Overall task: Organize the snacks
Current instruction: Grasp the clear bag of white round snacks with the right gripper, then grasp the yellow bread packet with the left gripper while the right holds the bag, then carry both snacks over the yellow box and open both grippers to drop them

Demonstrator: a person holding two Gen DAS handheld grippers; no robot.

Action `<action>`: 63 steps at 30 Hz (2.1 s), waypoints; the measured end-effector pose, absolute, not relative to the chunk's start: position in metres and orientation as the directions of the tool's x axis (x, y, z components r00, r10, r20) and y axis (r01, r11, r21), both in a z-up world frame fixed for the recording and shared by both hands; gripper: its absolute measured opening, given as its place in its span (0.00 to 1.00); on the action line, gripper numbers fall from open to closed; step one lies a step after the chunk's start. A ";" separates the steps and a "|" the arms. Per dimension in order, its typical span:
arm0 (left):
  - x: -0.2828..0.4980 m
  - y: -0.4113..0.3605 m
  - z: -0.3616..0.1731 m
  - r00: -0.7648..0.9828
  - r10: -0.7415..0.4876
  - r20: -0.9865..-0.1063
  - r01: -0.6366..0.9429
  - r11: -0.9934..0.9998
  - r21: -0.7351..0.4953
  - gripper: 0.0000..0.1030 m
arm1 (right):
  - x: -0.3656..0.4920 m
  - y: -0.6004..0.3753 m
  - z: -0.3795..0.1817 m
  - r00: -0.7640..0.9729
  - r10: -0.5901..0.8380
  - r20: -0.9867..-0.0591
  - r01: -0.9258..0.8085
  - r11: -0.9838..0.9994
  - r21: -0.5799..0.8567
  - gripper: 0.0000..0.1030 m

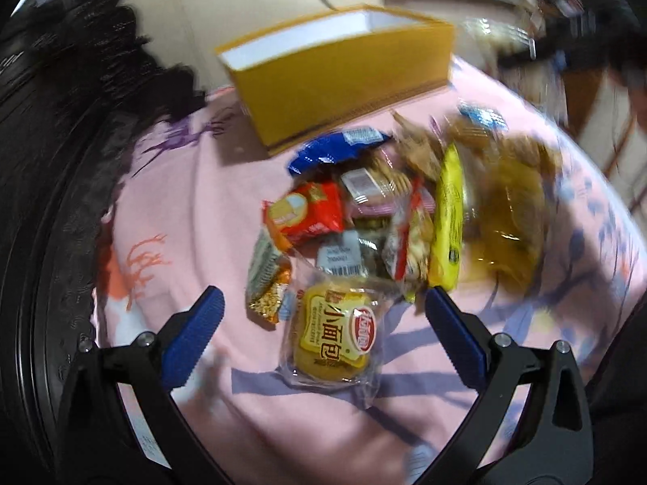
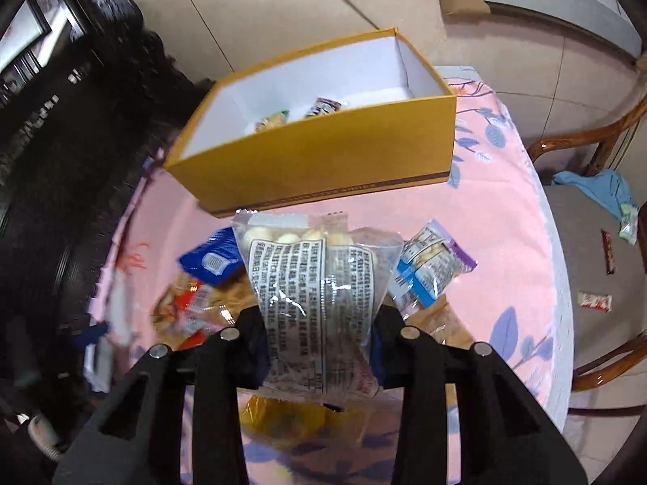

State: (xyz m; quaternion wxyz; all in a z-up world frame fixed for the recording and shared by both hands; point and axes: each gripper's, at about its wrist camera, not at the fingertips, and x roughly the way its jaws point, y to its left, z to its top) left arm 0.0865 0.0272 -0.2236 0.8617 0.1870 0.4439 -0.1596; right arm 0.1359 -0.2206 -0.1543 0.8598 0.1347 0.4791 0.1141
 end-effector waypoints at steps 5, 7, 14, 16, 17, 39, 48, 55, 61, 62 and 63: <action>0.102 0.018 -0.252 0.413 -0.096 -0.905 0.485 0.865 0.130 0.98 | 0.117 -0.225 -0.141 0.545 0.362 -0.756 -0.055 0.916 0.398 0.37; 0.108 0.014 -0.266 0.368 -0.059 -0.928 0.482 0.866 0.136 0.98 | 0.111 -0.226 -0.139 0.551 0.368 -0.749 -0.048 0.910 0.412 0.37; 0.123 0.020 -0.286 0.250 -0.089 -0.964 0.462 0.886 0.038 0.55 | 0.096 -0.240 -0.137 0.578 0.365 -0.730 0.000 0.894 0.448 0.37; 0.120 0.021 -0.286 0.252 -0.092 -0.963 0.463 0.885 0.036 0.53 | 0.093 -0.242 -0.137 0.582 0.362 -0.728 0.009 0.892 0.451 0.37; 0.117 0.021 -0.285 0.256 -0.093 -0.962 0.468 0.883 0.039 0.52 | 0.093 -0.244 -0.138 0.583 0.359 -0.729 0.016 0.892 0.452 0.37; 0.110 0.011 -0.149 0.524 -0.195 -0.829 0.309 0.951 -0.029 0.51 | 0.106 -0.236 -0.122 0.583 0.414 -0.700 -0.069 0.883 0.465 0.37; 0.150 -0.001 -0.090 0.630 -0.210 -0.748 0.230 0.970 -0.079 0.51 | 0.132 -0.239 -0.085 0.622 0.434 -0.652 -0.136 0.880 0.455 0.37; 0.199 -0.015 -0.037 0.720 -0.219 -0.658 0.213 0.973 -0.090 0.51 | 0.177 -0.240 -0.034 0.685 0.430 -0.589 -0.213 0.891 0.402 0.37; 0.253 -0.034 0.000 0.776 -0.207 -0.596 0.209 0.976 -0.066 0.51 | 0.227 -0.238 -0.003 0.728 0.408 -0.551 -0.246 0.906 0.346 0.37; 0.265 -0.037 0.003 0.780 -0.203 -0.591 0.207 0.976 -0.062 0.51 | 0.239 -0.238 0.000 0.734 0.402 -0.547 -0.249 0.909 0.335 0.37; 0.279 -0.041 0.006 0.785 -0.196 -0.587 0.204 0.977 -0.054 0.51 | 0.248 -0.238 0.001 0.739 0.398 -0.543 -0.253 0.912 0.324 0.37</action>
